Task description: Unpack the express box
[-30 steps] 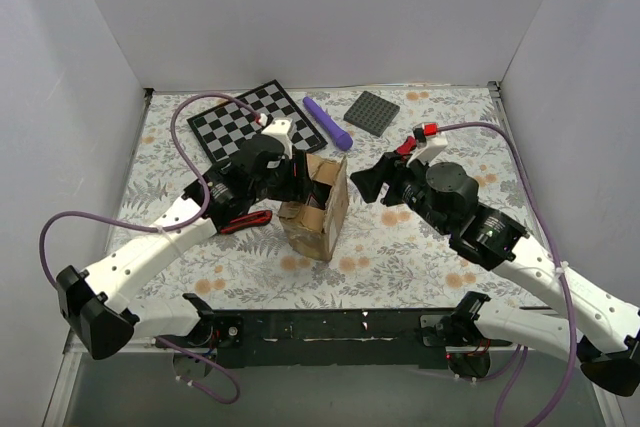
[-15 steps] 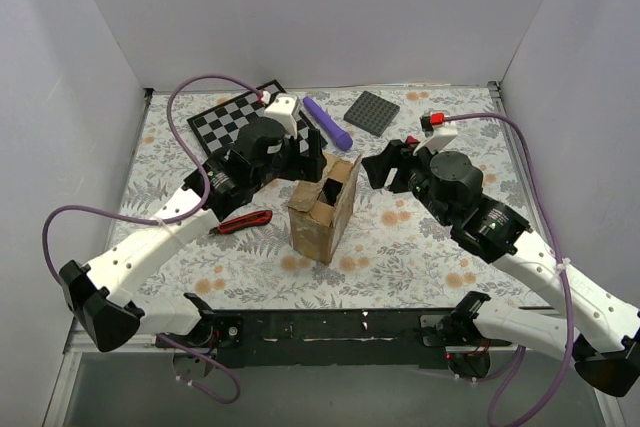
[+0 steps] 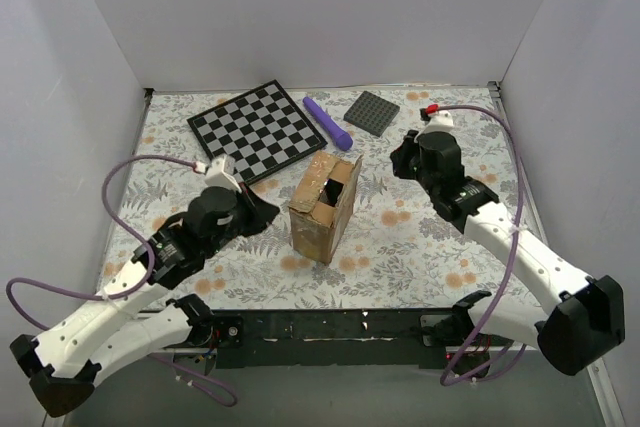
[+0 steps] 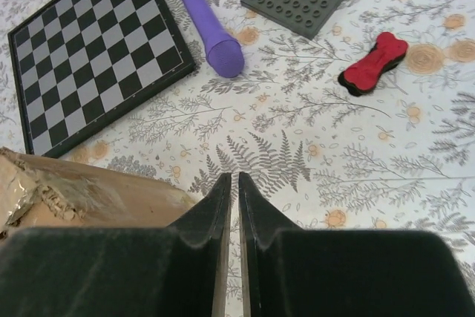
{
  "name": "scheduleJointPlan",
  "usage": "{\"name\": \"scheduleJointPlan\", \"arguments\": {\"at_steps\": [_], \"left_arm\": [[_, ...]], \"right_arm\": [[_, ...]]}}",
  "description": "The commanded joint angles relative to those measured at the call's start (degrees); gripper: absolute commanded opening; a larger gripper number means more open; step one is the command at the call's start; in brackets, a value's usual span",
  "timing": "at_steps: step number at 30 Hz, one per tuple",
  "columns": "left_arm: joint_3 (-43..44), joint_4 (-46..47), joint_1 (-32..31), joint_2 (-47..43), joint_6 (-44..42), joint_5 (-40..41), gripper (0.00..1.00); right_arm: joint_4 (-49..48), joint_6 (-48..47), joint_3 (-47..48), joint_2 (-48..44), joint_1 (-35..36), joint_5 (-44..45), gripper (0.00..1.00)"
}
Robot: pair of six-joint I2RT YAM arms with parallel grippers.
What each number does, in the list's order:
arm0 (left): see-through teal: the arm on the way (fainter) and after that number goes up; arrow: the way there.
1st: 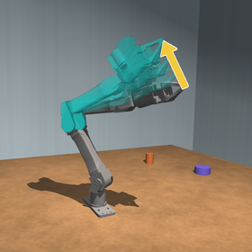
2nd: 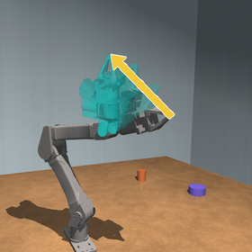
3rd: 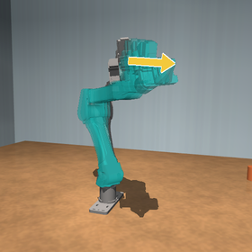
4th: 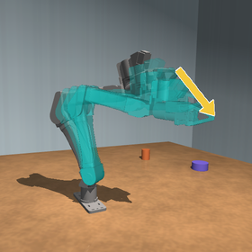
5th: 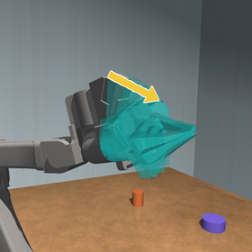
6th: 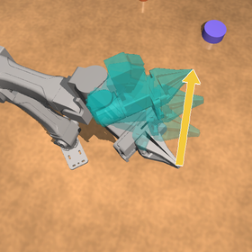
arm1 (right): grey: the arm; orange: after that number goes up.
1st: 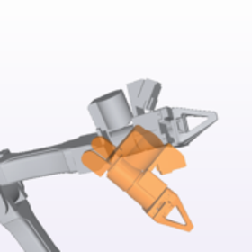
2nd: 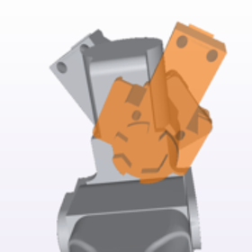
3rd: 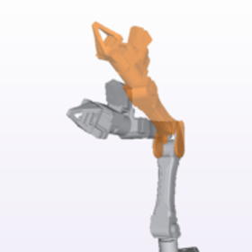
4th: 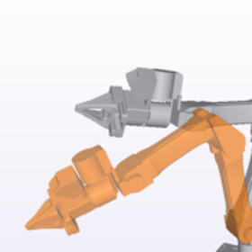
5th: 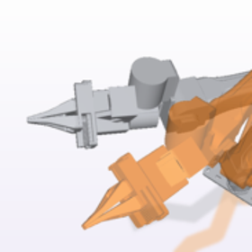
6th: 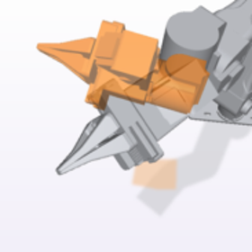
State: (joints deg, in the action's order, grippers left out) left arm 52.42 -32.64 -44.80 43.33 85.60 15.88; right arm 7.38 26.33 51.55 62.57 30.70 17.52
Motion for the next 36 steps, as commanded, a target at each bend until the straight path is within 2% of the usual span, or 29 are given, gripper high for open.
{"name": "scheduleJointPlan", "arguments": {"at_steps": [1, 3, 7, 12, 15, 18, 22, 31, 36], "left_arm": [[-6.9, -4.2, -4.0, -0.8, 11.9, -4.7, 0.0], [-7.8, -3.5, -5.0, -0.8, 11.5, -7.2, 0.0], [-10.4, 2.2, -6.3, 2.4, 8.8, -23.6, 0.0], [-14.4, 9.9, -7.1, 6.1, 5.8, -30.6, 0.0], [-13.9, 9.8, -7.1, 9.2, 4.4, -28.3, 0.0], [-13.4, 6.4, -7.1, 11.9, 6.3, -20.0, 0.0], [-13.1, 4.5, -6.2, 12.2, 7.3, -13.9, 0.0], [-10.5, 4.9, 0.5, 16.5, 3.1, -10.1, 0.0], [-7.9, 7.3, 5.1, 20.3, 0.2, -11.3, 0.0]], "right_arm": [[-10.6, -2.9, 2.3, 4.8, -1.3, -5.5, 0.14], [-12.3, -2.9, 3.9, 8.6, -2.3, -8.8, 0.15], [-14.1, -1.5, 5.5, 14.5, -2.9, -14.4, 0.15], [-18.3, -0.8, 4.9, 18.8, -2.9, -23.5, 0.15], [-18.3, -1.5, 4.7, 18.9, -2.9, -27.4, 0.14], [-19.2, -2.9, 2.9, 16.7, -2.9, -29.8, 0.14], [-20.1, -4.4, -0.1, 14.1, -2.9, -33.4, 0.14], [-20.5, -2.0, -7.4, 9.2, -1.0, -37.2, 0.14], [-20.3, -1.1, -11.3, 4.5, 0.1, -37.2, 0.14]]}}
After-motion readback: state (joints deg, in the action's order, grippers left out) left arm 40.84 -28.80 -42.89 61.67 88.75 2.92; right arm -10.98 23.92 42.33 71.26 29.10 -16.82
